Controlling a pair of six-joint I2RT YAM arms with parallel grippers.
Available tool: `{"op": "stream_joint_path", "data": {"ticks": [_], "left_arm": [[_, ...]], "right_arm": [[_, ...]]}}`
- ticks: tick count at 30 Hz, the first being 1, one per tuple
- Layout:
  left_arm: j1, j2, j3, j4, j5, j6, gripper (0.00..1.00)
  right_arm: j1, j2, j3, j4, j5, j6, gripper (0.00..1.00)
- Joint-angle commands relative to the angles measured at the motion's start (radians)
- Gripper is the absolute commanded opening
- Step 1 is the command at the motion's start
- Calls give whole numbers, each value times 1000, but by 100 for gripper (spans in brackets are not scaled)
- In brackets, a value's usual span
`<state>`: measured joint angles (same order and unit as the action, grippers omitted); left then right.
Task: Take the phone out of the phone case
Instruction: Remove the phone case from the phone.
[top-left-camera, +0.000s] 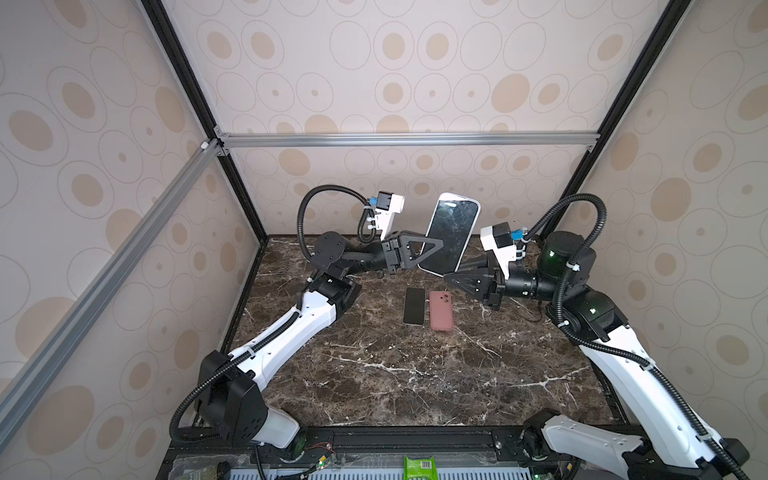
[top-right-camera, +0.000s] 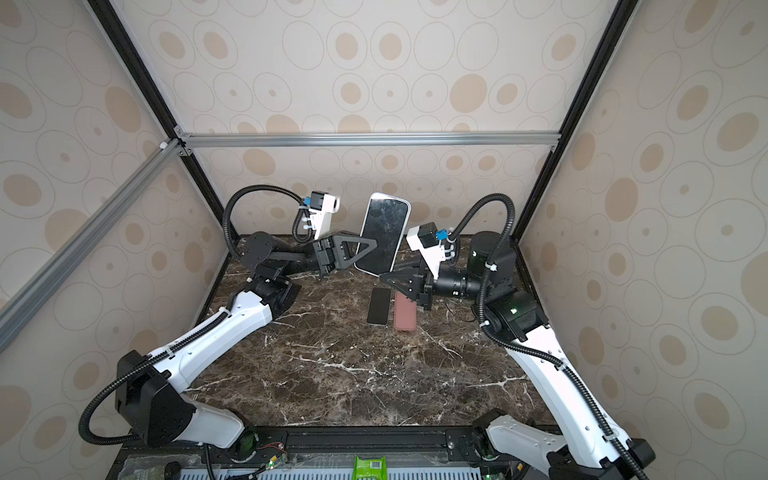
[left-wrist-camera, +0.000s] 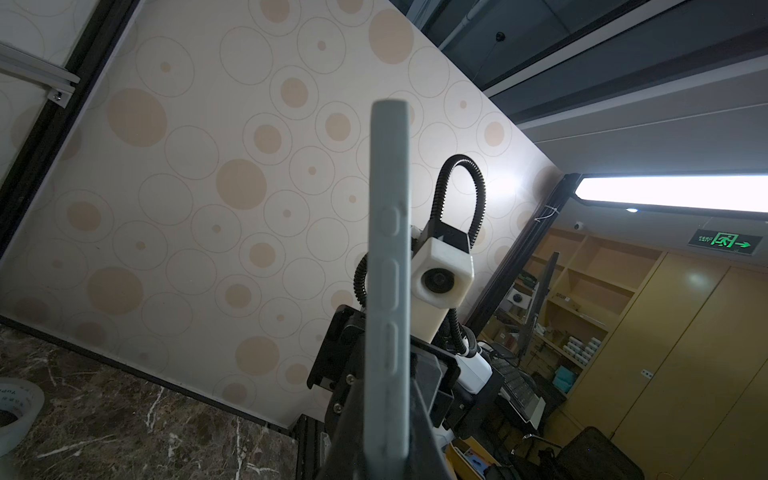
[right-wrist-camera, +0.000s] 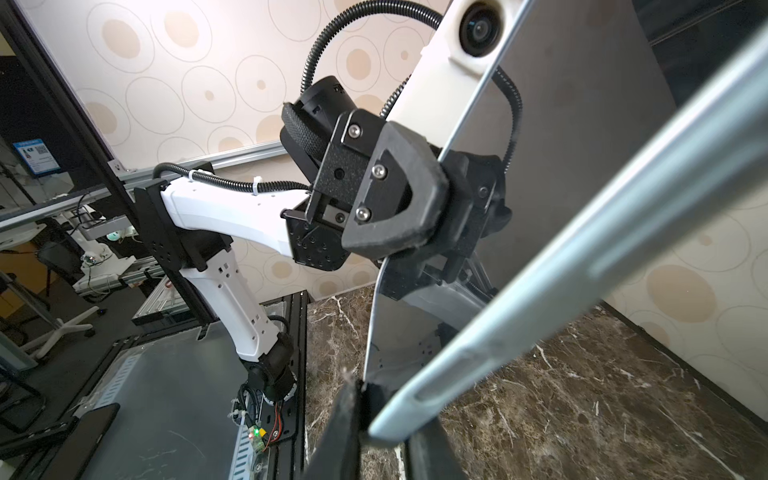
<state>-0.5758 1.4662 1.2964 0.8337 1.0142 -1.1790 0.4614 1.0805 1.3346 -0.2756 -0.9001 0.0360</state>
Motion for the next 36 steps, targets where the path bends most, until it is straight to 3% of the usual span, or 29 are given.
{"op": "stream_joint_path", "data": {"ticks": [1,11,18,36], "left_arm": [[43,56,24,-100,-79,-20,0],[43,101,-3,-95,-51,-96,0],[42,97,-53,-97,-31,-109,0],[43,97,-48,-119,-30,-96,0]], "right_arm": [[14,-32,47,39,-139,-131,9],[14,27,171,-18,-151,-273,7],[15,66,272,-23,-193,-285,13],[15,52,254,-39,-220,-296,30]]}}
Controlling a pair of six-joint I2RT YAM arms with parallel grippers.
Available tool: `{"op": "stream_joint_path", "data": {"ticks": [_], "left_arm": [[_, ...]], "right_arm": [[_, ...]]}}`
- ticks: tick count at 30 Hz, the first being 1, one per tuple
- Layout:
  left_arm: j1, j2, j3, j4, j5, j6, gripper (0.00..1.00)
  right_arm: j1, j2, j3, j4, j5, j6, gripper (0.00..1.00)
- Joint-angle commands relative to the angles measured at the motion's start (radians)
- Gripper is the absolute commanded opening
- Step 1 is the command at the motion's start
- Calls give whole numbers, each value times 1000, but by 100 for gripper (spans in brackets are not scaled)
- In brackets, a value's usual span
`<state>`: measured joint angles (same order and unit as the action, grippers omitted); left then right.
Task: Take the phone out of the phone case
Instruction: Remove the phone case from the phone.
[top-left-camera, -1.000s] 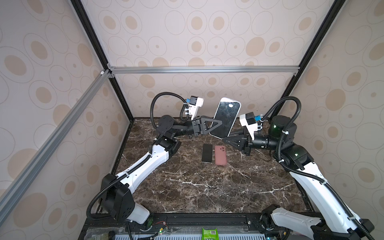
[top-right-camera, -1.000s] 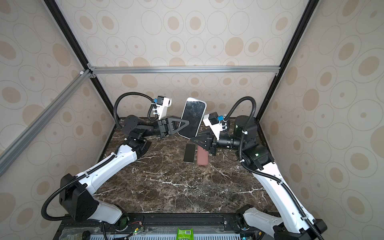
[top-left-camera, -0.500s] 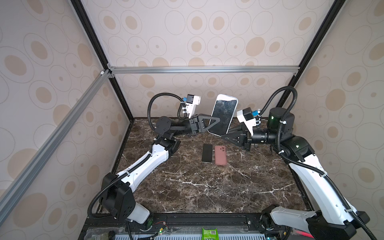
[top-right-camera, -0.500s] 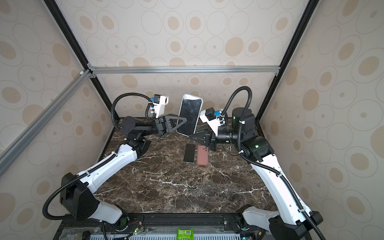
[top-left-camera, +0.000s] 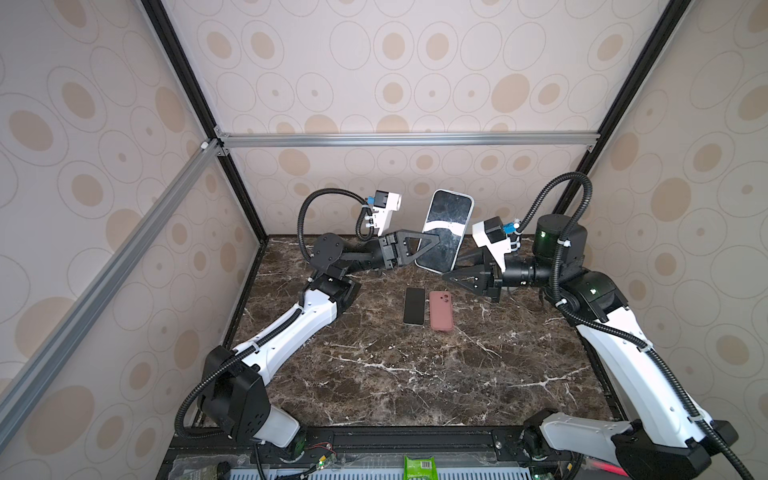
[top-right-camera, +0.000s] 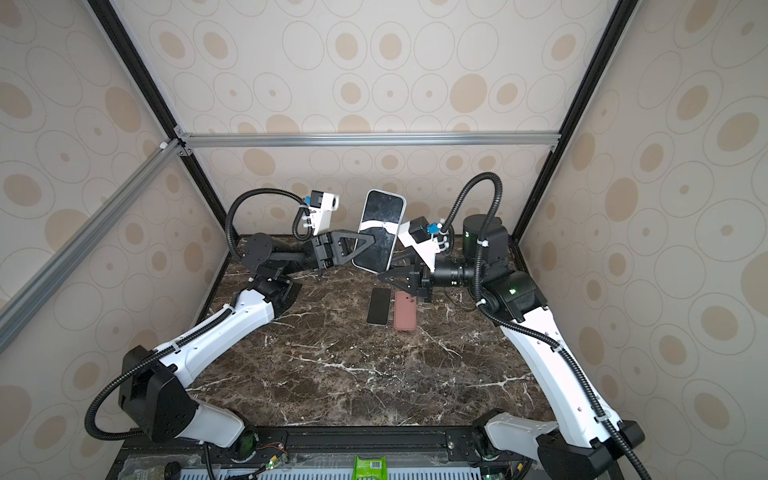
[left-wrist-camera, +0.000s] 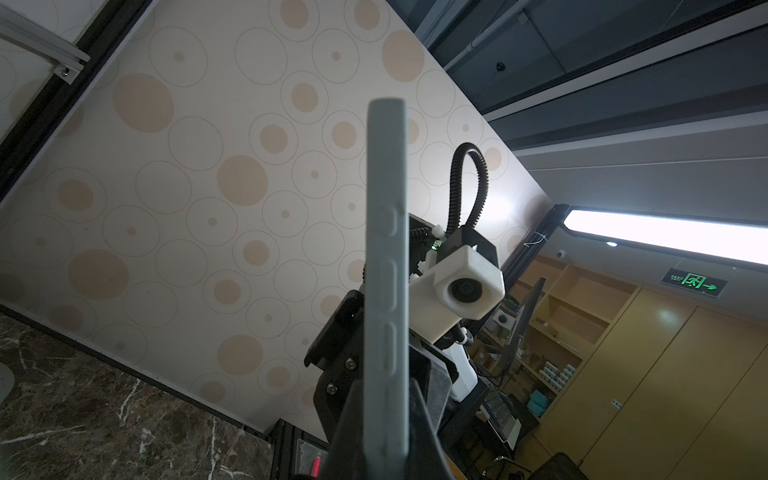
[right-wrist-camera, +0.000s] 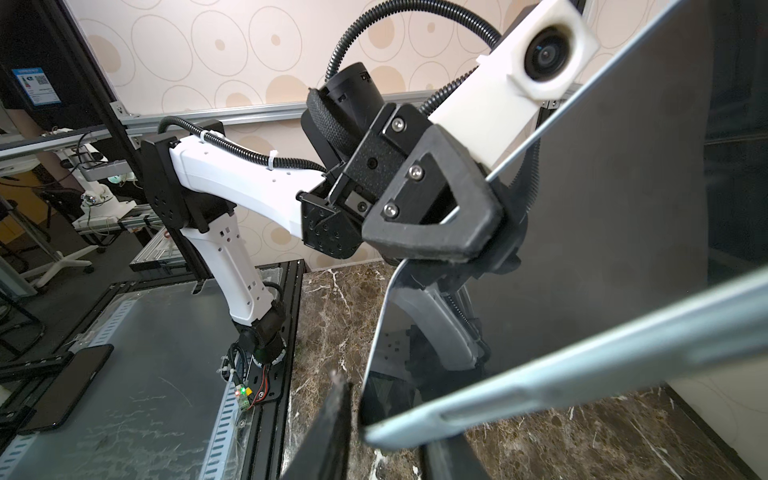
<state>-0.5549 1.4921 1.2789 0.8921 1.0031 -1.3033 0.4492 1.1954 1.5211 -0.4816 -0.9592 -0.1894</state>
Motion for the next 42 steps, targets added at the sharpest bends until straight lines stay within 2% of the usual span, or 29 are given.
{"op": "stream_joint_path", "data": {"ticks": [1,4,18,28,42], "left_arm": [[21,72,-31,-179,-18,29,0],[22,77,-32,-178,-15,25,0],[24,119,-43,-175,13,-21,0],[23,112,-44,-220,25,-12,0],[9,97,-59,-268,37,-11,0]], "right_arm": [[27,-63,68,166,-164,-75,30],[27,-67,74,150,-173,-95,26],[27,-48,161,41,-225,-212,21],[26,-17,193,136,-270,-220,21],[28,38,301,59,-360,-378,26]]}}
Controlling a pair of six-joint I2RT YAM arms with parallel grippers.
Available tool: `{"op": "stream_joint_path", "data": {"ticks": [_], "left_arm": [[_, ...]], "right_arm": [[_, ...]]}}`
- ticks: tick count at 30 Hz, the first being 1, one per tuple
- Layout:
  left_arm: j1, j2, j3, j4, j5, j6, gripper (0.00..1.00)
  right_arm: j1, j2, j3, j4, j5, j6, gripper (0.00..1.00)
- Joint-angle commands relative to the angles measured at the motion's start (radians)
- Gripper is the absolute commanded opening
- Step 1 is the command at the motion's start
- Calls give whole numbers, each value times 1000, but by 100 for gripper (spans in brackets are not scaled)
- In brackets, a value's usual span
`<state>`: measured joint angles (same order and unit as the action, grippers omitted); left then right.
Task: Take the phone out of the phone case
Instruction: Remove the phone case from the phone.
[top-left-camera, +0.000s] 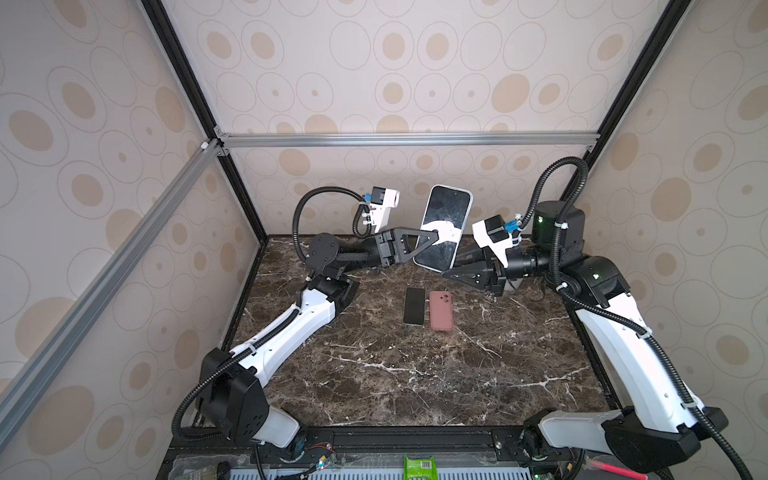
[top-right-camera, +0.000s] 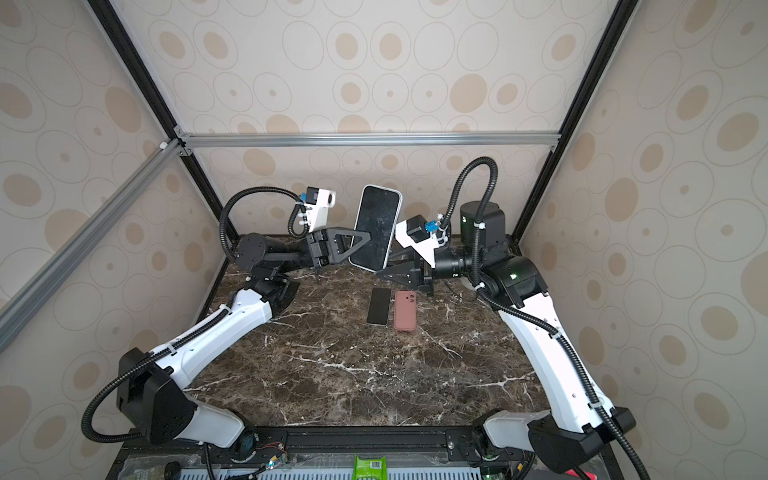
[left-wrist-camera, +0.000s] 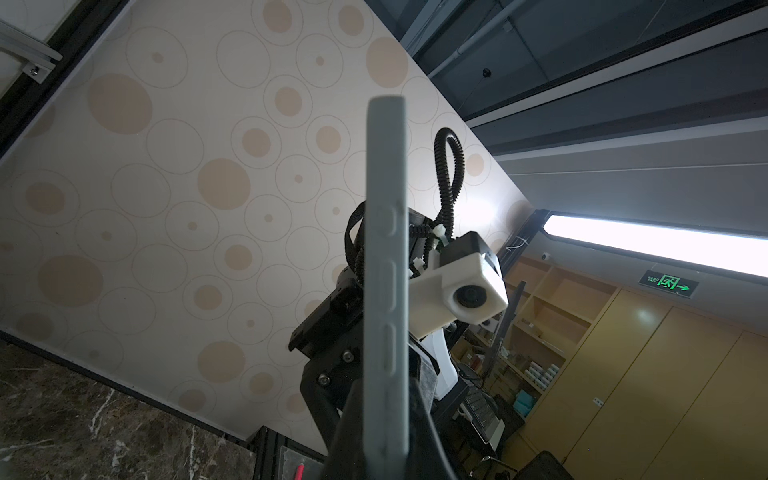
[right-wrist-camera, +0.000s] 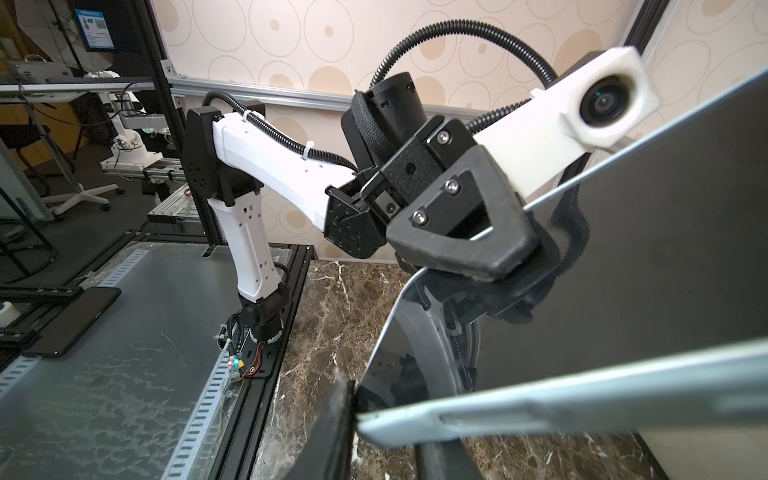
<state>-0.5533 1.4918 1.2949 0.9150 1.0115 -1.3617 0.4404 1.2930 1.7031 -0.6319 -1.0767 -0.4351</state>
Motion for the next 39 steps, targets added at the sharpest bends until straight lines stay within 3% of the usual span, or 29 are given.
{"op": "stream_joint_path", "data": {"ticks": [1,25,39], "left_arm": [[8,95,-78,-296,29,49,0],[-42,77,-165,-277,59,18,0],[-60,86,-195,-214,65,-20,0]], "right_arm": [[36,-60,118,218,-249,-136,26],[35,-56,169,281,-379,-134,30],[35,-77,153,291,-400,-139,15]]}}
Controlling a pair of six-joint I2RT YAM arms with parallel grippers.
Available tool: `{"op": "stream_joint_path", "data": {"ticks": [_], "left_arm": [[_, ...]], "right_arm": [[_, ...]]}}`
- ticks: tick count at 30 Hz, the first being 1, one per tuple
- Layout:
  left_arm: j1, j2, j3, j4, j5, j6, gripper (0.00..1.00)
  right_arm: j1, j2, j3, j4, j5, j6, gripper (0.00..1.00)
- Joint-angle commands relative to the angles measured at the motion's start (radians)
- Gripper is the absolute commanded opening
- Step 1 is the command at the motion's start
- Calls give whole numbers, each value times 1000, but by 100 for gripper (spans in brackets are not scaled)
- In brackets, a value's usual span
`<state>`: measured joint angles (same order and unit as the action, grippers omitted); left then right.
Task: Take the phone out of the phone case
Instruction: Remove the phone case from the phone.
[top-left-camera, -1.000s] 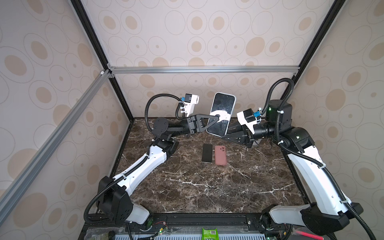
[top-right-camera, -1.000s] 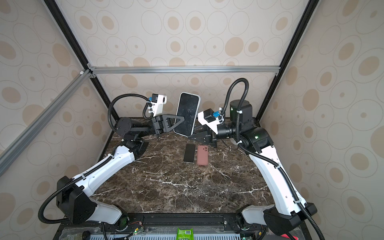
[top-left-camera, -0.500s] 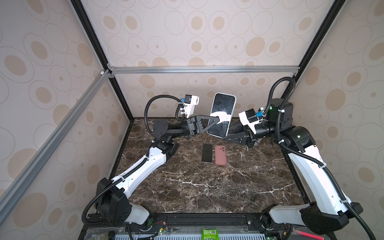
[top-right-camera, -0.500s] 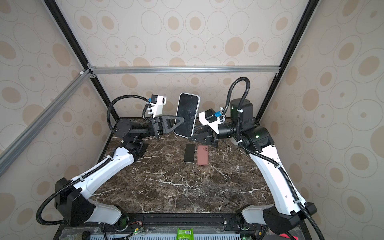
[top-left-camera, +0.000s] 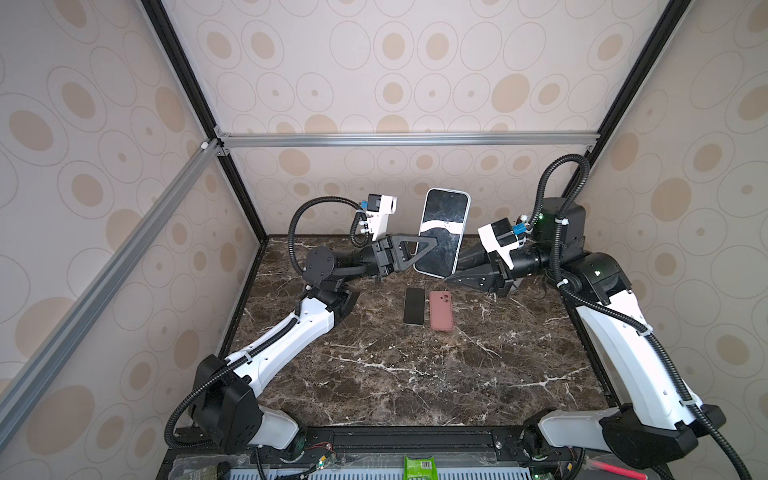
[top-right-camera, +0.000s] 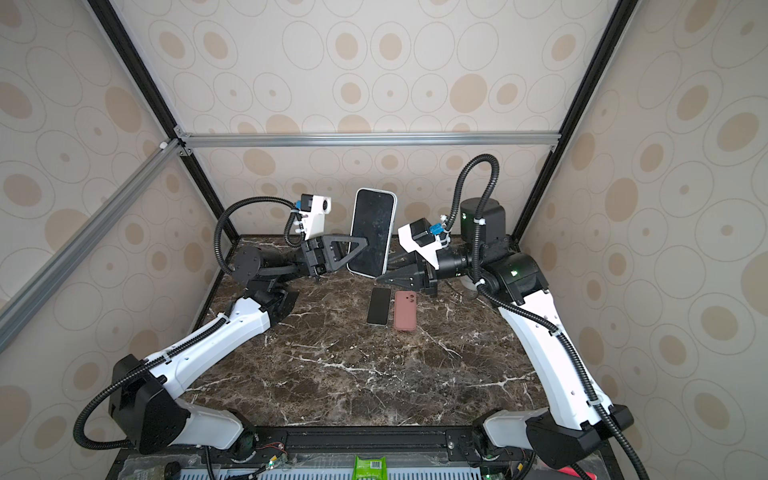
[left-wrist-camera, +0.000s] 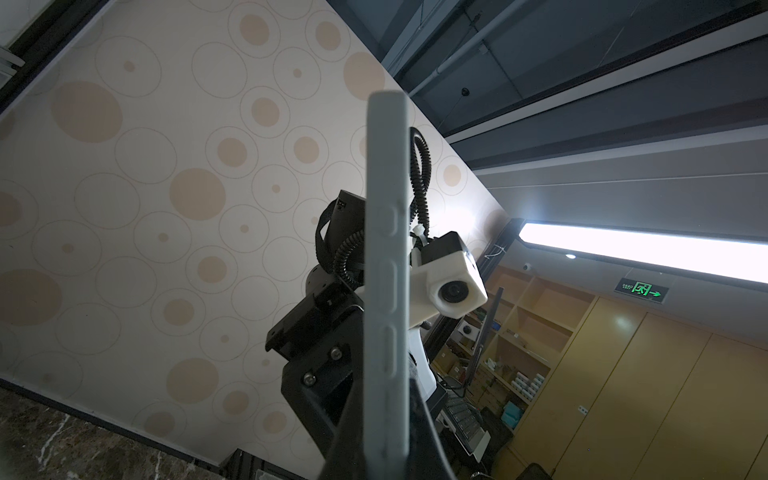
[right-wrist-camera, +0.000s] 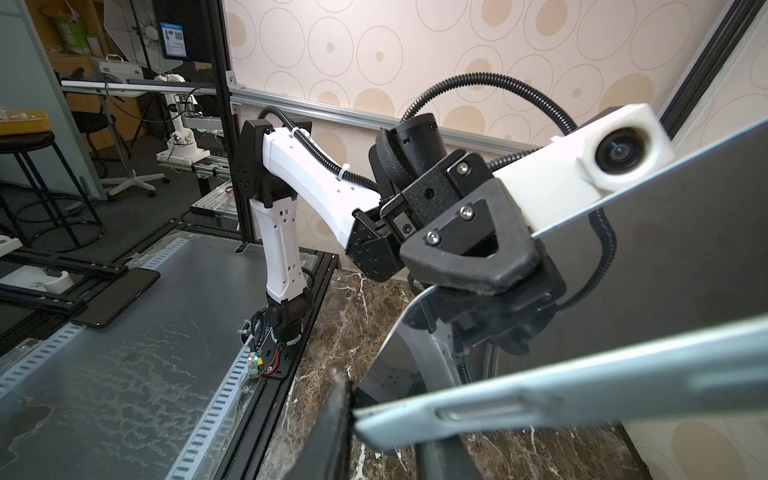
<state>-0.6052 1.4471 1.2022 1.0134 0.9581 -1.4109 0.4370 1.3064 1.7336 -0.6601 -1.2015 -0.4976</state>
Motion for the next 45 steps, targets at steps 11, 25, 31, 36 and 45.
{"op": "stream_joint_path", "data": {"ticks": [11,25,31,36,45], "left_arm": [[-10,175,-141,-159,135,-72,0],[-37,220,-141,-57,170,-128,0],[-57,242,-130,16,188,-171,0],[-61,246,-114,11,191,-165,0],[-67,239,-101,-3,190,-156,0]], "right_arm": [[38,-106,119,337,-300,-72,9],[38,-112,90,471,-352,34,0],[36,-113,47,616,-372,155,0],[38,-118,29,615,-365,162,0],[38,-124,-6,648,-316,202,0]]}}
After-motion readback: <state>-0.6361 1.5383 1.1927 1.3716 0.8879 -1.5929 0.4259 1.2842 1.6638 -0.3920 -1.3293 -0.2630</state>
